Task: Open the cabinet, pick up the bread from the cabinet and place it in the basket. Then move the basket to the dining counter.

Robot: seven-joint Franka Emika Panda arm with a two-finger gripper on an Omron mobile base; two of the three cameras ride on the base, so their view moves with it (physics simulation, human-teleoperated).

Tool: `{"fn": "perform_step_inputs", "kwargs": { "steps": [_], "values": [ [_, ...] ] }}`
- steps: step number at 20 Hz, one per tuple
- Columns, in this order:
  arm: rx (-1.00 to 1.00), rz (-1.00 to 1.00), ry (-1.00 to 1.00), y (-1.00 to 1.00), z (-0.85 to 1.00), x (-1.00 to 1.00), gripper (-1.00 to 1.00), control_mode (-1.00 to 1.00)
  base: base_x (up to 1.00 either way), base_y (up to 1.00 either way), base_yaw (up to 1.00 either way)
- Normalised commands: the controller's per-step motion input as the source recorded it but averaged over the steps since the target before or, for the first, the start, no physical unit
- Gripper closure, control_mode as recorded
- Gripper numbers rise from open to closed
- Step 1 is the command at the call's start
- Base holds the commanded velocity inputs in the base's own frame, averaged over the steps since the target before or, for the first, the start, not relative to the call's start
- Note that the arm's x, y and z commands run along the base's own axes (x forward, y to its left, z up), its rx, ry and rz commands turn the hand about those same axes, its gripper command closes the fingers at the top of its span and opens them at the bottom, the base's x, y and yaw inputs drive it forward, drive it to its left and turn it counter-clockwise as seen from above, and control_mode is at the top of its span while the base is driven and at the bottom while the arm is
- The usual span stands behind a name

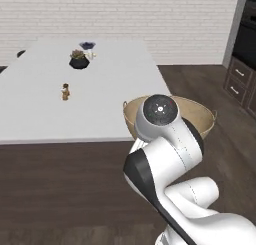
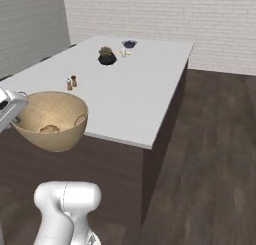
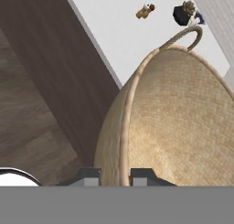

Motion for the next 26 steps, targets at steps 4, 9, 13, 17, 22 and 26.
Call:
{"fn": "perform_step_inputs", "kwargs": {
  "steps": [4, 9, 13, 17, 22, 26],
  "values": [
    [0.0, 0.0, 0.0, 0.0, 0.0, 0.0, 1.0, 1.0, 0.03, 1.0, -0.04],
    [0.0, 0.0, 0.0, 0.0, 0.0, 0.0, 1.0, 1.0, 0.11, 1.0, -0.05],
    [0.0, 0.0, 0.0, 0.0, 0.0, 0.0, 1.0, 1.0, 0.26, 1.0, -0.07],
    [0.0, 0.0, 0.0, 0.0, 0.0, 0.0, 1.0, 1.0, 0.34, 1.0, -0.07],
    [0.0, 0.0, 0.0, 0.0, 0.0, 0.0, 1.0, 1.0, 0.58, 1.0, -0.09],
    [0.0, 0.0, 0.0, 0.0, 0.0, 0.0, 1.0, 1.0, 0.75, 0.84, -0.13]
  ]
}}
